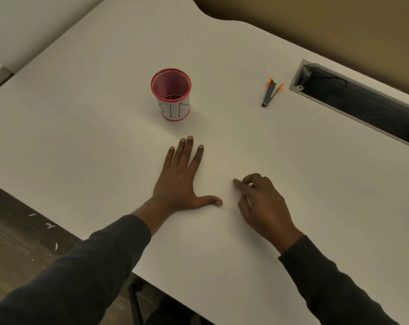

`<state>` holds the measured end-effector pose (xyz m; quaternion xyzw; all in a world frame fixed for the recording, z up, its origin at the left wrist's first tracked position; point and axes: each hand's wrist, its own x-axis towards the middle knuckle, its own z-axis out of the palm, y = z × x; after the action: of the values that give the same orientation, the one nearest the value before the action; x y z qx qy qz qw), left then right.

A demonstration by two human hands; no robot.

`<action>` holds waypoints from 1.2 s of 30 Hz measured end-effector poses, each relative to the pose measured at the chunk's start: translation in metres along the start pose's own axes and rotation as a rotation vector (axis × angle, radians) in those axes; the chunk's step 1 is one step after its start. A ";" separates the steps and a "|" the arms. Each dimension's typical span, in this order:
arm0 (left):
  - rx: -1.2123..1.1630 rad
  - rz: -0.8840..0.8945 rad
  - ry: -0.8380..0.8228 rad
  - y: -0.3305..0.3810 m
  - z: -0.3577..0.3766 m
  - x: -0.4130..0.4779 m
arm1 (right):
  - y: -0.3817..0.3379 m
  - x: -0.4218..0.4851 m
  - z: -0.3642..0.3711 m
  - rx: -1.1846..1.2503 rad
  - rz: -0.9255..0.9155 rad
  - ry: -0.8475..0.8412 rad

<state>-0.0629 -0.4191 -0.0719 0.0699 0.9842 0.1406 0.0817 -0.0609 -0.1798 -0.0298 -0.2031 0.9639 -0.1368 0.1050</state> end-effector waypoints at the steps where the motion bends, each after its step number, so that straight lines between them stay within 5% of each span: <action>1: 0.003 -0.002 0.000 0.000 0.000 0.000 | -0.002 -0.004 0.003 -0.047 -0.002 0.000; 25: -0.007 0.009 0.022 -0.002 0.002 0.001 | -0.026 0.031 0.025 0.244 0.084 0.211; 36: -0.001 0.009 0.023 0.000 0.001 0.001 | -0.028 0.085 -0.016 0.070 -0.158 -0.125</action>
<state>-0.0633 -0.4189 -0.0733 0.0726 0.9847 0.1425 0.0697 -0.1312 -0.2366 -0.0190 -0.2827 0.9311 -0.1652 0.1610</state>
